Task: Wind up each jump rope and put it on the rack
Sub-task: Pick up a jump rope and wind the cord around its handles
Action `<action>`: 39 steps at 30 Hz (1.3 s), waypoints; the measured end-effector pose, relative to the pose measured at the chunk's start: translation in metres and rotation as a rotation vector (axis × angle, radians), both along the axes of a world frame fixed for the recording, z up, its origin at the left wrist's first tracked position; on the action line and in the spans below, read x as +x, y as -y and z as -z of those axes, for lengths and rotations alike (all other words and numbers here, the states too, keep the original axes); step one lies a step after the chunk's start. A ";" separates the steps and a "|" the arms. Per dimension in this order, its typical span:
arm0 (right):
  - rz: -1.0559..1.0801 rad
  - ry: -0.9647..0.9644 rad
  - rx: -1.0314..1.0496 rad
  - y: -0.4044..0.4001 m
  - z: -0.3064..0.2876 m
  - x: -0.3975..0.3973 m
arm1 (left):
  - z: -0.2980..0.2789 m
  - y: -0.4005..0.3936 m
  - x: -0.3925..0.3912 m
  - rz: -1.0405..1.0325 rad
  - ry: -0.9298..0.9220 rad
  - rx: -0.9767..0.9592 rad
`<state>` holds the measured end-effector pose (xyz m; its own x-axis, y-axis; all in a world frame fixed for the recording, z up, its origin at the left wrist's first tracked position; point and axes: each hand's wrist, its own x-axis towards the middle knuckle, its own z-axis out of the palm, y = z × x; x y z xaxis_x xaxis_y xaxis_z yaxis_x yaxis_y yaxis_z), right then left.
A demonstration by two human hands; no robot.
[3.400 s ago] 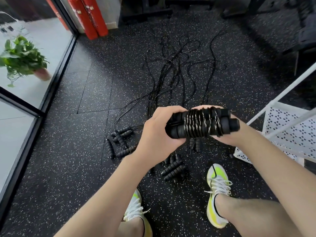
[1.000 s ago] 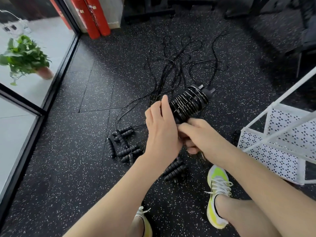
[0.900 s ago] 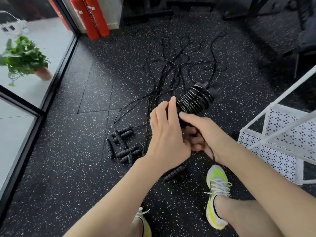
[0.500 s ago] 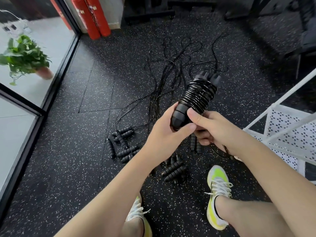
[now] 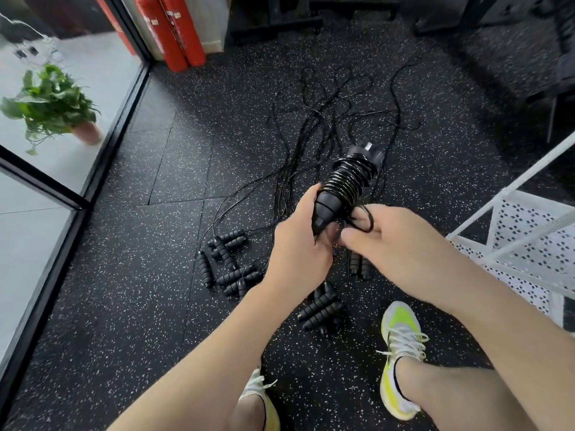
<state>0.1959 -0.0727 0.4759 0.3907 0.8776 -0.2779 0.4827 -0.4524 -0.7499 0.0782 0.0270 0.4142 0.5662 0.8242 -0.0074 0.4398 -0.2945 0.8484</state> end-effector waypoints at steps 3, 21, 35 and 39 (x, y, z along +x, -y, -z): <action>-0.023 0.268 -0.042 -0.002 -0.003 -0.011 | -0.002 0.001 0.001 0.002 -0.007 0.031; 0.089 0.550 0.771 -0.011 0.020 0.023 | -0.010 0.012 0.000 0.037 -0.020 0.093; 0.037 0.437 0.824 -0.006 0.015 0.014 | -0.021 0.028 0.002 0.003 0.291 -0.221; 0.004 0.347 0.819 -0.004 0.016 0.014 | -0.025 0.029 0.006 -0.027 0.297 -0.252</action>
<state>0.2097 -0.0688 0.4594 0.3395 0.7476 0.5708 0.7426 0.1594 -0.6504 0.0846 -0.0018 0.4395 0.5527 0.8319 -0.0504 0.1693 -0.0529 0.9842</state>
